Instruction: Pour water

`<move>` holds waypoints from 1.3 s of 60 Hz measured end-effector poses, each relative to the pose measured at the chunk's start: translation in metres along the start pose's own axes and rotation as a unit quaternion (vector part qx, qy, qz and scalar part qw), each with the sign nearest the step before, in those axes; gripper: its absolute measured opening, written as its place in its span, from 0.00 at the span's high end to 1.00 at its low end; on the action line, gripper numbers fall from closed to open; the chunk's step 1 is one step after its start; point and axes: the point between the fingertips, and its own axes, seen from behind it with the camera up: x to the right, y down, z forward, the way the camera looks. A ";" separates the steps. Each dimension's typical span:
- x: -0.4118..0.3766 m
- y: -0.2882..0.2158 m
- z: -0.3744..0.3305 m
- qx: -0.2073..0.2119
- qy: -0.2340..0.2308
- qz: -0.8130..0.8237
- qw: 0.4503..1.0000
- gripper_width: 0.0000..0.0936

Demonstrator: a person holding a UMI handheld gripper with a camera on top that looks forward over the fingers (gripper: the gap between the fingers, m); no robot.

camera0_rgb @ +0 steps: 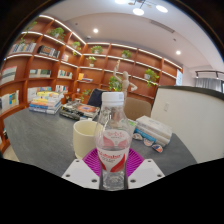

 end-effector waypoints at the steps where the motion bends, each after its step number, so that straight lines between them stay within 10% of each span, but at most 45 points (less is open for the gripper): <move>1: 0.003 -0.001 0.002 -0.001 -0.002 -0.005 1.000 0.67; 31: 0.084 -0.030 0.036 -0.152 0.070 -0.454 0.875 0.67; 62: 0.072 -0.093 0.068 -0.117 0.109 -0.786 0.597 0.65; 78: 0.061 -0.081 0.070 -0.119 0.093 -0.784 0.602 0.64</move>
